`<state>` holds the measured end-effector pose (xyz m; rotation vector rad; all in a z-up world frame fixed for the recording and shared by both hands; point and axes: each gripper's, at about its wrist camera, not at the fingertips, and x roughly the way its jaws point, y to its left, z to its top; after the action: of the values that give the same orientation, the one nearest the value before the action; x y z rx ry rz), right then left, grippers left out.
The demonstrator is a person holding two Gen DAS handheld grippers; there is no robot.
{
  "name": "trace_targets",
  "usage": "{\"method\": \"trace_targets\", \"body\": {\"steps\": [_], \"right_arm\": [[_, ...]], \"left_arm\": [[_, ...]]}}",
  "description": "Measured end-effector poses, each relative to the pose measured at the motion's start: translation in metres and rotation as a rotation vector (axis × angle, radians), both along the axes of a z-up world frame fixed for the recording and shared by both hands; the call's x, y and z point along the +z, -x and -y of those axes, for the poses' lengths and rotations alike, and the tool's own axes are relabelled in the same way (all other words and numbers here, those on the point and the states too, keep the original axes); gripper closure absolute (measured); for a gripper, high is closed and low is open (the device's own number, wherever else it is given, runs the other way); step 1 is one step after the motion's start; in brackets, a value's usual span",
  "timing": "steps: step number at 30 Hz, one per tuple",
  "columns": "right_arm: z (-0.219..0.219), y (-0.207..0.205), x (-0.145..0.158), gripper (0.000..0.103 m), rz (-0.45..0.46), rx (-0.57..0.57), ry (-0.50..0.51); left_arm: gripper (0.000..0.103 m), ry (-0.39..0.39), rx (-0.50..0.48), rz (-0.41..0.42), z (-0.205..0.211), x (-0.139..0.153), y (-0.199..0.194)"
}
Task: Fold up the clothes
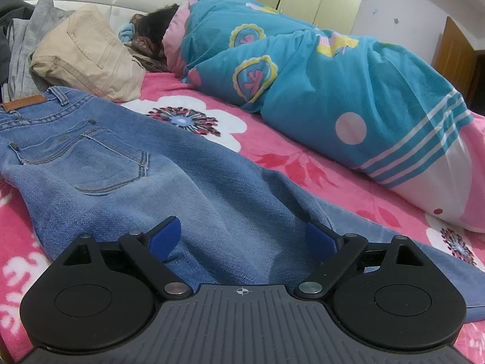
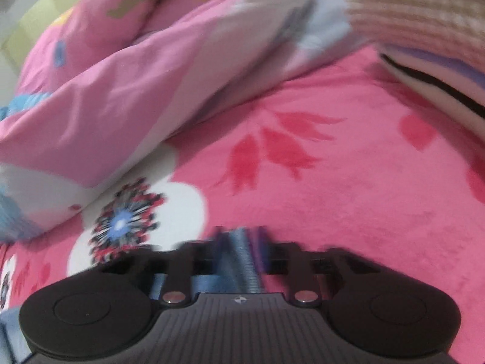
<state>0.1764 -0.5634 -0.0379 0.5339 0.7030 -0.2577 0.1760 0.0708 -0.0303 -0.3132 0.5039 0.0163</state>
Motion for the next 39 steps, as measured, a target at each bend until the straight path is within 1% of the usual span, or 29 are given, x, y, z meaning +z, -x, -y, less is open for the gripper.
{"method": "trace_targets", "body": {"steps": [2, 5, 6, 8, 9, 10, 11, 13, 14, 15, 16, 18, 21, 23, 24, 26, 28, 29, 30, 31, 32, 33, 35, 37, 39], "right_arm": [[-0.008, -0.001, 0.003, 0.091, 0.036, 0.012, 0.072], [-0.014, -0.004, 0.005, 0.091, 0.090, -0.001, 0.132], [-0.016, -0.008, 0.004, 0.091, 0.096, 0.000, 0.156], [-0.018, -0.020, -0.003, 0.090, 0.068, -0.011, 0.190], [-0.016, -0.024, -0.006, 0.079, 0.052, -0.029, 0.184], [-0.010, -0.024, -0.007, 0.070, 0.052, -0.074, 0.159], [-0.004, -0.021, -0.007, 0.064, 0.065, -0.133, 0.130], [0.007, -0.008, -0.001, 0.063, 0.097, -0.236, 0.092], [0.009, 0.000, 0.003, 0.063, 0.126, -0.244, 0.063], [0.009, 0.007, 0.008, 0.063, 0.164, -0.221, 0.025], [0.004, 0.013, 0.013, 0.063, 0.195, -0.167, -0.003], [-0.016, 0.017, 0.024, 0.064, 0.235, -0.006, -0.036], [-0.063, 0.007, 0.028, 0.064, 0.202, 0.295, -0.039], [-0.094, 0.000, 0.022, 0.064, 0.135, 0.429, 0.037], [-0.103, -0.002, 0.017, 0.064, 0.102, 0.467, 0.068], [-0.098, 0.003, 0.009, 0.065, 0.057, 0.438, 0.095], [-0.074, 0.023, 0.006, 0.066, 0.057, 0.345, 0.098], [-0.056, 0.037, 0.006, 0.066, 0.051, 0.269, 0.104], [-0.036, 0.054, 0.007, 0.079, 0.035, 0.175, 0.115], [-0.021, 0.071, 0.008, 0.084, 0.023, 0.103, 0.101], [-0.010, 0.088, 0.010, 0.071, -0.010, 0.017, 0.103], [-0.004, 0.105, 0.014, 0.071, -0.043, -0.057, 0.132], [0.001, 0.138, 0.024, 0.069, -0.078, -0.153, 0.195], [-0.010, 0.163, 0.038, 0.065, -0.060, -0.170, 0.200], [-0.027, 0.182, 0.051, 0.050, -0.029, -0.151, 0.194]], "left_arm": [[0.012, 0.000, 0.000, 0.000, 0.000, 0.000, 0.000], [0.012, 0.000, -0.001, -0.001, 0.000, 0.000, 0.000], [0.012, 0.000, -0.001, -0.001, 0.000, 0.000, 0.000], [0.011, 0.000, -0.002, -0.001, 0.000, 0.000, 0.000], [0.011, 0.000, -0.002, -0.002, 0.000, 0.000, 0.000], [0.011, 0.002, -0.003, -0.002, -0.001, 0.000, 0.000], [0.011, 0.004, -0.003, -0.002, -0.001, 0.000, 0.000], [0.011, 0.009, -0.005, -0.002, -0.002, 0.000, 0.000], [0.011, 0.011, -0.005, -0.002, -0.003, 0.000, 0.000], [0.011, 0.012, -0.005, -0.003, -0.003, 0.000, 0.000], [0.011, 0.010, -0.005, -0.003, -0.002, 0.000, 0.000], [0.011, 0.005, -0.003, -0.003, -0.001, 0.000, -0.001], [0.011, 0.003, -0.002, -0.003, 0.000, 0.000, -0.001], [0.011, 0.002, 0.000, -0.004, 0.000, 0.000, -0.001], [0.011, 0.000, 0.002, -0.005, 0.000, 0.000, -0.002], [0.011, -0.002, 0.005, -0.006, 0.001, 0.000, -0.002], [0.011, -0.003, 0.006, -0.006, 0.001, -0.001, -0.002], [0.011, -0.002, 0.006, -0.006, 0.001, -0.001, -0.002], [0.011, 0.000, 0.005, -0.006, 0.000, -0.001, -0.002], [0.011, 0.002, 0.004, -0.007, 0.000, -0.001, -0.002], [0.011, 0.004, 0.004, -0.008, 0.000, -0.001, -0.002], [0.011, 0.004, 0.004, -0.008, 0.000, -0.001, -0.002], [0.011, 0.002, 0.004, -0.009, 0.000, -0.001, -0.002], [0.011, -0.001, 0.005, -0.010, 0.000, -0.001, -0.002], [0.011, -0.003, 0.005, -0.011, 0.000, -0.001, -0.001]]}}
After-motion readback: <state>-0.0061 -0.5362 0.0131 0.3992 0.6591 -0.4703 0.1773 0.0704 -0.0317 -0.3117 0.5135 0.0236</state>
